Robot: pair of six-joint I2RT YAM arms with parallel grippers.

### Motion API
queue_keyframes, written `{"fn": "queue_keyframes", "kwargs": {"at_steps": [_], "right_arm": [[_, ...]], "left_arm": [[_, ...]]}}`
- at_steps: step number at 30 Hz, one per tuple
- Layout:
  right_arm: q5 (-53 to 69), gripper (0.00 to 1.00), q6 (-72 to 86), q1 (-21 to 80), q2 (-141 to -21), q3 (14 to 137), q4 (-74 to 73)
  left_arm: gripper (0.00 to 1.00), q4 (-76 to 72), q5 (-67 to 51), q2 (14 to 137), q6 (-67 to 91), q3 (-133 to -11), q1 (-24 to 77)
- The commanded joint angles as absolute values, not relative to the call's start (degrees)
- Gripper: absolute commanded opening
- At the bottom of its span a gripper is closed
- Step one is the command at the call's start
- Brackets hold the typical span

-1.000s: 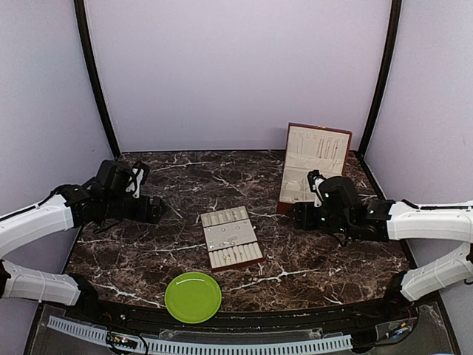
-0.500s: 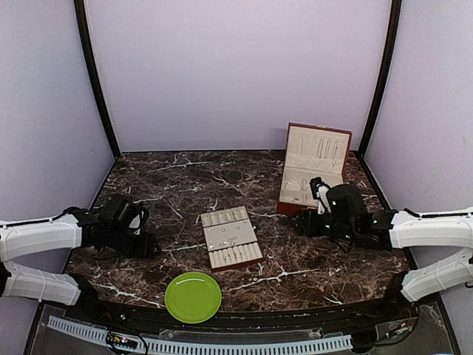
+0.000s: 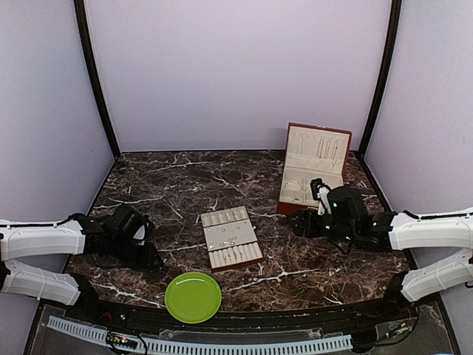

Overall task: Organize the mixed jewelry
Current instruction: Pick up the earring from the center of the board.

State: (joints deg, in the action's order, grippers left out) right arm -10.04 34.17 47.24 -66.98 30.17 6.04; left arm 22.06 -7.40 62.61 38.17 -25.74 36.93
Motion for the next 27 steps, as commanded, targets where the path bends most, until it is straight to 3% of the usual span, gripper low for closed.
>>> {"fn": "queue_keyframes", "kwargs": {"at_steps": [1,10,27], "right_arm": [[-9.7,0.73,35.3,46.8,-67.2,29.3,8.5],[-10.2,0.73,35.8,46.9,-66.8,28.5,8.4],[-11.1,0.73,35.7,46.8,-66.5,28.4,7.7]], "left_arm": [[0.29,21.7,-8.6,63.4,39.1,-25.5,37.7],[0.17,19.1,-9.8,65.2,39.5,-25.5,37.7],[0.08,20.3,-9.1,66.2,39.5,-25.8,37.8]]}}
